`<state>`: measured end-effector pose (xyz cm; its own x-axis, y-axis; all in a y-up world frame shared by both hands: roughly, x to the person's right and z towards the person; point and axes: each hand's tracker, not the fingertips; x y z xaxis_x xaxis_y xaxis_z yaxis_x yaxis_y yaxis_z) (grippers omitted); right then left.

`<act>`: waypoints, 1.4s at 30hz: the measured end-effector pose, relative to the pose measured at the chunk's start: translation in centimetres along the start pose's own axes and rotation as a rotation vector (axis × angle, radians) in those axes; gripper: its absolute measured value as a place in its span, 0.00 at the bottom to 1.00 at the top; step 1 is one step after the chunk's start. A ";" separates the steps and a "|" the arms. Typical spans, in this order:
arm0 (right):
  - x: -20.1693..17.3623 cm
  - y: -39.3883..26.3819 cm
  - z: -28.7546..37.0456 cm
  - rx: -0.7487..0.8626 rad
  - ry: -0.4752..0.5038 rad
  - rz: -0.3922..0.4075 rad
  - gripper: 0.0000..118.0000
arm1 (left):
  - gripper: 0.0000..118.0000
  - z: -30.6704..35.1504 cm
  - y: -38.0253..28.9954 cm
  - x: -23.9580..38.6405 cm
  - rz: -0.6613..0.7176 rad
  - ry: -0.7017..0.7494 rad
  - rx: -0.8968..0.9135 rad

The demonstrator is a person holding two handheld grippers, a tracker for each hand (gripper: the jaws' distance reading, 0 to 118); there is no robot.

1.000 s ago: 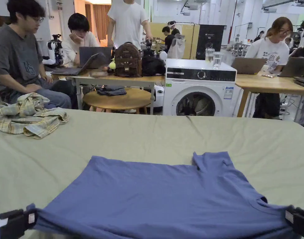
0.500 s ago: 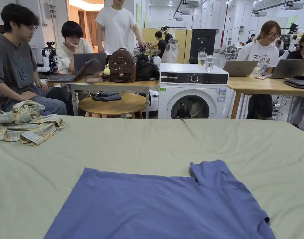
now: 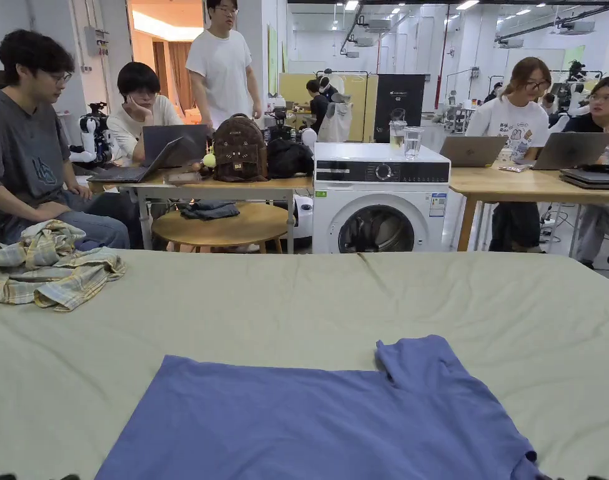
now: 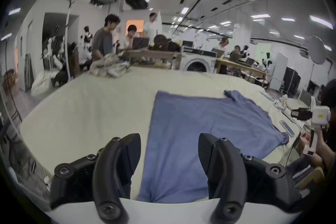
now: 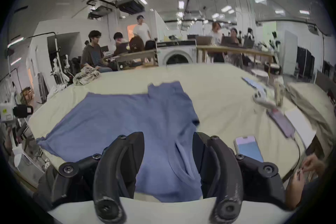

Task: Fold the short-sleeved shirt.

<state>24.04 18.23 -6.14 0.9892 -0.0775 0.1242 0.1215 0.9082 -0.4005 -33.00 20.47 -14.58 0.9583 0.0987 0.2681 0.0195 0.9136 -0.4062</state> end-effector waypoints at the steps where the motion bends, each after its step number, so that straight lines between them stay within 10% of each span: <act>1: -0.7 0.6 -0.2 0.008 0.009 0.009 0.48 | 0.55 -0.2 0.4 0.5 -0.024 -0.005 0.019; 5: -3.2 2.2 -1.2 0.038 0.076 0.026 0.43 | 0.47 -1.3 1.6 2.8 -0.017 -0.052 0.053; 9: -5.2 2.4 -1.4 0.046 0.079 0.050 0.02 | 0.00 -2.2 1.6 3.6 0.003 -0.088 0.061; 15: -6.2 1.6 -1.3 0.043 0.076 0.100 0.00 | 0.00 -1.9 1.3 3.9 0.007 -0.112 0.073; 32: -4.1 0.5 -4.2 -0.054 0.156 -0.083 0.00 | 0.00 -14.5 5.3 0.6 0.090 -0.113 -0.124; 36: -3.4 0.1 -5.6 -0.097 0.161 -0.106 0.00 | 0.38 -23.6 8.3 -0.9 0.082 -0.085 -0.263; 42: -1.7 0.4 -7.2 -0.143 0.133 -0.121 0.00 | 0.43 -37.4 10.6 -3.0 0.106 -0.014 -0.421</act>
<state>22.96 15.74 -13.07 0.9676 -0.2449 0.0620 0.2412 0.8224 -0.5153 -25.02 15.09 -52.39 0.9575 0.1912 0.2161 0.0383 0.6580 -0.7520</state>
